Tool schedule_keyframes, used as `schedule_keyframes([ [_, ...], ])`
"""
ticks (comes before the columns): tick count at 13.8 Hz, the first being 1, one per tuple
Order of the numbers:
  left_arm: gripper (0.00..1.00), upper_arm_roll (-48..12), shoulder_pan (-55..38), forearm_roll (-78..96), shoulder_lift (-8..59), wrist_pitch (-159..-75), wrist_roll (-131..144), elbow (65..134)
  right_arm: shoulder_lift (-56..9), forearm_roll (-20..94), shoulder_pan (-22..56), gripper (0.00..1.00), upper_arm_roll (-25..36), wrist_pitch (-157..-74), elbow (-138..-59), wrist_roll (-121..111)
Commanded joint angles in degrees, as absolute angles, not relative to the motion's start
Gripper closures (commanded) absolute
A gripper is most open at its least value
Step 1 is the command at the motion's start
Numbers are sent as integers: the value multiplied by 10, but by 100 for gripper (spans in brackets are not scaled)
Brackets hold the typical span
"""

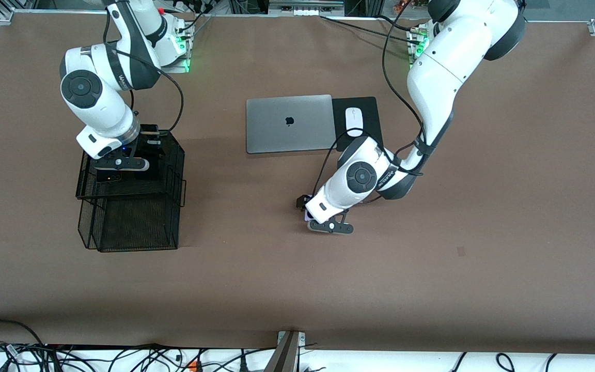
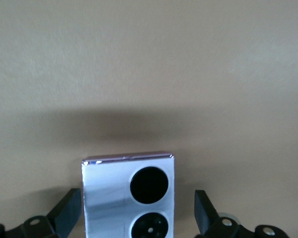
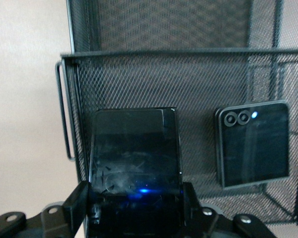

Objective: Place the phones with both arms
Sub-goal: 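Release the tall phone in the basket while the left gripper sets down the white phone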

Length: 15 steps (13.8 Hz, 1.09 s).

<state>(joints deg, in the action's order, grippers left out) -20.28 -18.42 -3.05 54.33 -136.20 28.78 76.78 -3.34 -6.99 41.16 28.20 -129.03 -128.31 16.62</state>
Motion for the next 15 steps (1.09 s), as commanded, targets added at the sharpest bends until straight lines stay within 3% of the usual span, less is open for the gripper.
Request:
schedule_keyframes([
  [1,0,-195,-173,-18,485,-1331,287,781,-35,-84,392,37,274,-1313,-1285,163],
  [7,0,-193,-92,-28,354,-1082,271,773,-65,-81,392,36,273,-1358,-1284,169],
  [8,0,-192,-74,-28,336,-1049,249,773,-65,-80,392,32,273,-1358,-1284,170],
  [9,0,-192,-56,-28,312,-1017,229,773,-68,-77,392,11,273,-1355,-1284,171],
  [10,0,-191,-38,-29,291,-995,215,773,-69,-76,392,0,273,-1353,-1284,171],
  [15,0,-191,31,-91,198,-898,81,773,-59,-74,392,0,271,-1255,-1226,170],
])
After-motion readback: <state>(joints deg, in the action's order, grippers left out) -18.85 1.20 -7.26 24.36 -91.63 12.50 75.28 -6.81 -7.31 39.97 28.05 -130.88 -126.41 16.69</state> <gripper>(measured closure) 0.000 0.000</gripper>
